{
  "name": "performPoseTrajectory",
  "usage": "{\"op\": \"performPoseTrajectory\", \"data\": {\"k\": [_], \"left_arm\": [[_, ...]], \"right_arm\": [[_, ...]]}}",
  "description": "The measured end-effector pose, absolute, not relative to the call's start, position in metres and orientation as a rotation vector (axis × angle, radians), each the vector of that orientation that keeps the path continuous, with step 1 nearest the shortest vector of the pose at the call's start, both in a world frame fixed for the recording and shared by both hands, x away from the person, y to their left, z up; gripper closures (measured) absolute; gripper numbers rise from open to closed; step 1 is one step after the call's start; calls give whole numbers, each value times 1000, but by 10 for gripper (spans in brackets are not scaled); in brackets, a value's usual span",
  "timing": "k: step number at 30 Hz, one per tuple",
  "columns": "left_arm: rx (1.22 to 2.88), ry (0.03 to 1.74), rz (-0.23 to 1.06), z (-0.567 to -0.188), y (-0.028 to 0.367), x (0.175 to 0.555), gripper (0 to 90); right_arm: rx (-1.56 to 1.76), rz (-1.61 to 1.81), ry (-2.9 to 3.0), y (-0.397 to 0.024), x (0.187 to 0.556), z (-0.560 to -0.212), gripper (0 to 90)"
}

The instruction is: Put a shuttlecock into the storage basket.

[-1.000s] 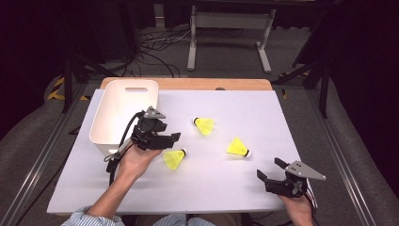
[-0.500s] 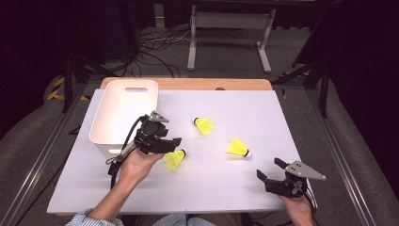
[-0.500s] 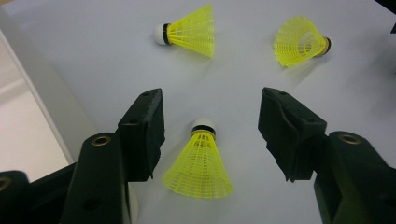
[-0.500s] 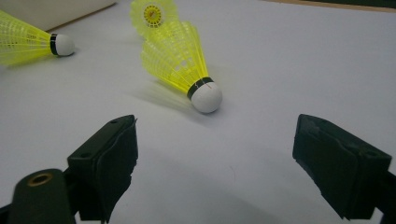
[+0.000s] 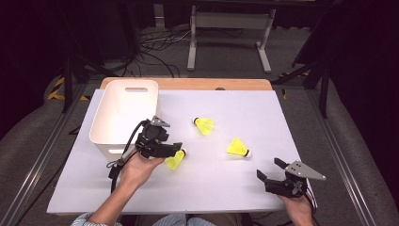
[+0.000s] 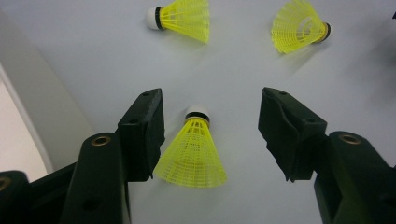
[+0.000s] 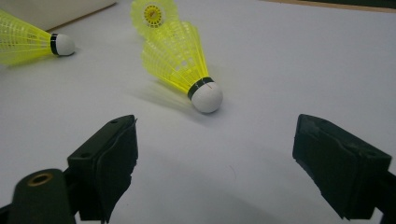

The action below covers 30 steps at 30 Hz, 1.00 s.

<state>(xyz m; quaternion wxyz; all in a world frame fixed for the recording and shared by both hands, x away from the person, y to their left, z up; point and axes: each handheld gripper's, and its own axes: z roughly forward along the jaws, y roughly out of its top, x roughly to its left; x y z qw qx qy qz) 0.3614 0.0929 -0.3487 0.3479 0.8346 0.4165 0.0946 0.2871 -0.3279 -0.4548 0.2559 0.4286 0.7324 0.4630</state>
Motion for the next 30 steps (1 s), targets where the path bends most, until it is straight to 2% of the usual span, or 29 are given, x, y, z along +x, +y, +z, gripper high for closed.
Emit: {"op": "performPoseTrajectory", "data": {"k": [30], "left_arm": [[2235,1080,234,-368,85,343,422]], "right_arm": [[1161,1258,1989,-328,287,-455,144]]}}
